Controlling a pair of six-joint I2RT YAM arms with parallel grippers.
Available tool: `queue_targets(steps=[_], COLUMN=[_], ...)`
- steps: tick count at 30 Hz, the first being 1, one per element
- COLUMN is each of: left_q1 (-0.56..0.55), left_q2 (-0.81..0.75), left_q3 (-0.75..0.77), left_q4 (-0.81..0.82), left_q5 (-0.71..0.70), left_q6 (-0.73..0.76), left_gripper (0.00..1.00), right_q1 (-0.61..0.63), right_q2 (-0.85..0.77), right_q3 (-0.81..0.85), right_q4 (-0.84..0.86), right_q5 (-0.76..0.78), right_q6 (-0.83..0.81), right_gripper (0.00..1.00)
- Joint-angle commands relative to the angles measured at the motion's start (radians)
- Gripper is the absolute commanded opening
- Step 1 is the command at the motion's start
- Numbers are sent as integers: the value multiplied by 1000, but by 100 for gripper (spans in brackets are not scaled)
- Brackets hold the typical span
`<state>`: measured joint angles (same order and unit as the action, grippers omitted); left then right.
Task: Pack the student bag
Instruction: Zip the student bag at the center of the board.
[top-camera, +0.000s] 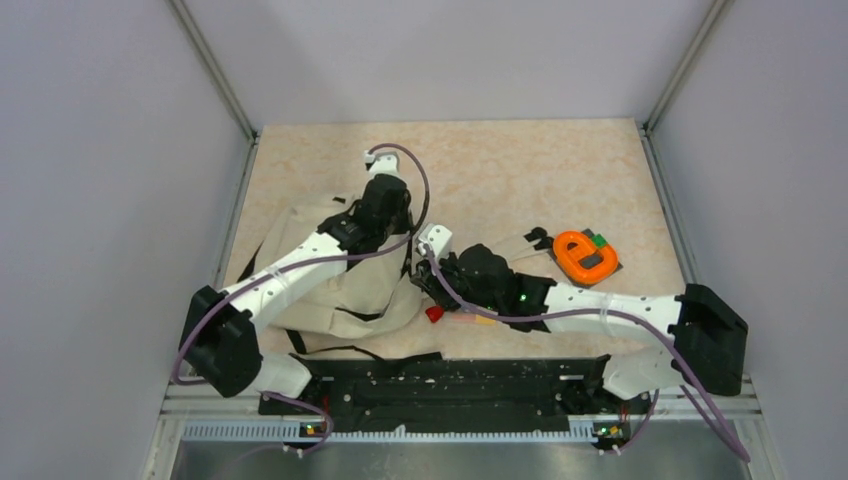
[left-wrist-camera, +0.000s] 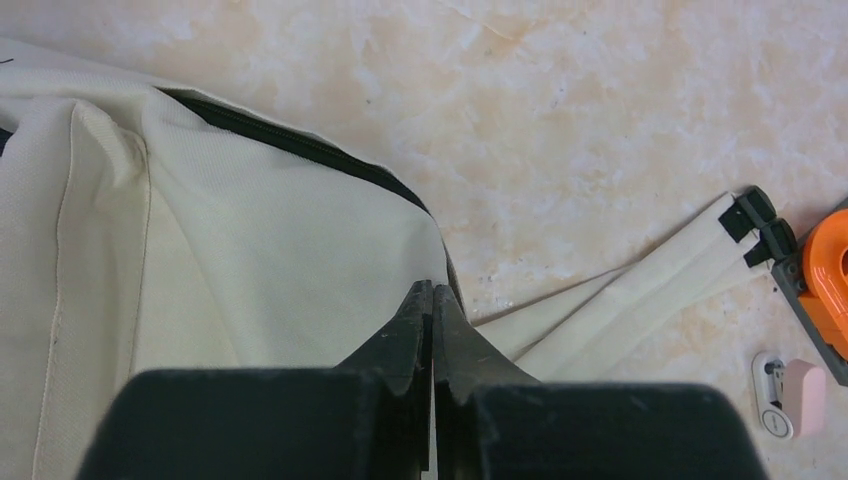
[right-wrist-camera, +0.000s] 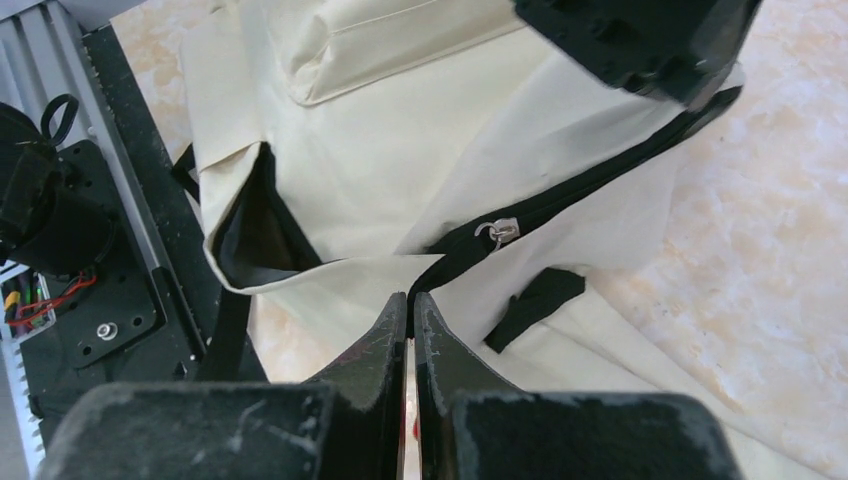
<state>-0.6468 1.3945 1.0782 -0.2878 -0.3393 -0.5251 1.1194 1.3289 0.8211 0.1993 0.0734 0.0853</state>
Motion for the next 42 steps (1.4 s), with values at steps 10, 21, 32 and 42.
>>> queue_targets(steps=[10, 21, 32, 42], left_q1=[172, 221, 142, 70], left_q2=[126, 83, -221, -267], left_q3=[195, 204, -78, -203], left_q4=[238, 178, -32, -29], left_q5=[-7, 54, 235, 394], left_q6=[12, 143, 124, 17], left_gripper=[0, 44, 72, 76], right_q1=[79, 79, 79, 79], right_q2=[67, 101, 73, 17], right_q3=[22, 19, -18, -96], right_q4=[61, 83, 114, 117], right_q5=[-62, 64, 122, 180], right_q6=[34, 78, 79, 100], right_gripper=[0, 0, 0, 0])
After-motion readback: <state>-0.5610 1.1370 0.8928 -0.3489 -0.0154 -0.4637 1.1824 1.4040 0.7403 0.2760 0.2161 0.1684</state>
